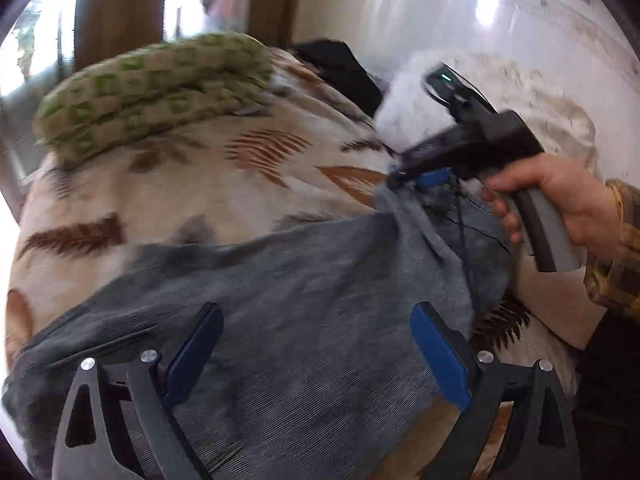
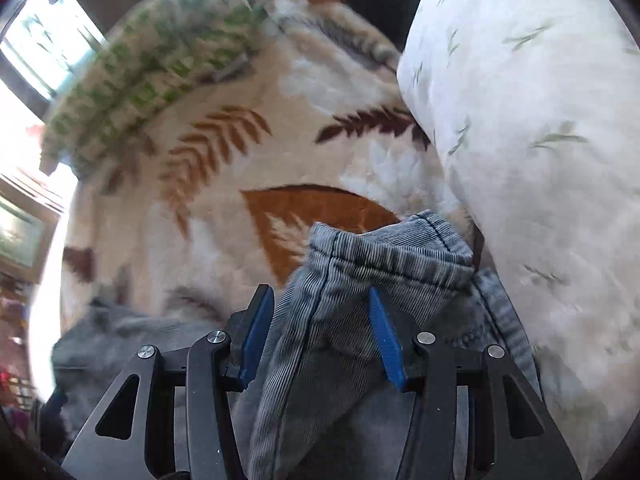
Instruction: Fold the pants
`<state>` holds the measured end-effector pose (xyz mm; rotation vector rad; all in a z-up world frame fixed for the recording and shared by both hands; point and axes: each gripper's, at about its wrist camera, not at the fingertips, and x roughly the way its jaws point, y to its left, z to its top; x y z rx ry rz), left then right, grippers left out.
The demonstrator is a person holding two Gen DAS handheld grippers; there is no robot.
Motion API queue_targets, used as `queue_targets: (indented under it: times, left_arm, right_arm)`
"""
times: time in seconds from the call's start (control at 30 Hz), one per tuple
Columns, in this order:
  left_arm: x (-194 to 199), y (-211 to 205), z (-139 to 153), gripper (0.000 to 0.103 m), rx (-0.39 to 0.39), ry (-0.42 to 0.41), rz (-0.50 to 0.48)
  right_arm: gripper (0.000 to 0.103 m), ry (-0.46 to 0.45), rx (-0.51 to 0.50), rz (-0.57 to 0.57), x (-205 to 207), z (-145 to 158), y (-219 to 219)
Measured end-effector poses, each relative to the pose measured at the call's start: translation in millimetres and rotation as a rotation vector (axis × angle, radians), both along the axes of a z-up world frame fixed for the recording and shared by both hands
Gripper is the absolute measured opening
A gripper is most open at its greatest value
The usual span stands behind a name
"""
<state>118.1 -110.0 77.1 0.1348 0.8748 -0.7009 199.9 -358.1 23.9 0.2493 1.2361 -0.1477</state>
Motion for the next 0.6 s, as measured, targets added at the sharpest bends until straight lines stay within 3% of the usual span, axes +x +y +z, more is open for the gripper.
queue_targets:
  times: [0.03,0.07,0.17,0.4,0.5,0.6]
  left_arm:
    - [5.5,-14.9,-5.7,0.093,0.004,0.030,-0.023]
    - [8.3,-24.6,-8.6,0.090,0.008,0.049,-0.037]
    - [14.9,-43.9,-10.8,0.090,0.003,0.064,-0.078]
    - [26.3,-66.9,-14.7,0.090,0.013,0.085,-0.114]
    - [36.8,-68.3,-18.8,0.090,0.024,0.125,-0.102]
    - [39.9,-75.2,-29.1,0.090,0.044,0.147,-0.100]
  right_arm:
    - [0.021,0.002,-0.030,0.009,0.6,-2.2,0.5]
    - [0.012,-0.015,-0.035,0.013,-3.0,-0.9,-0.7]
    - [0.010,-0.099,-0.040,0.056,-28.2,20.6,-6.1]
    - [0.010,-0.143,-0.119,0.122,-91.0,72.9,-31.4]
    - [0.010,-0.119,-0.152,0.141,-124.1,78.0,-40.1]
    - [0.010,-0.075,-0.186,0.132,-144.4,62.9,-50.3]
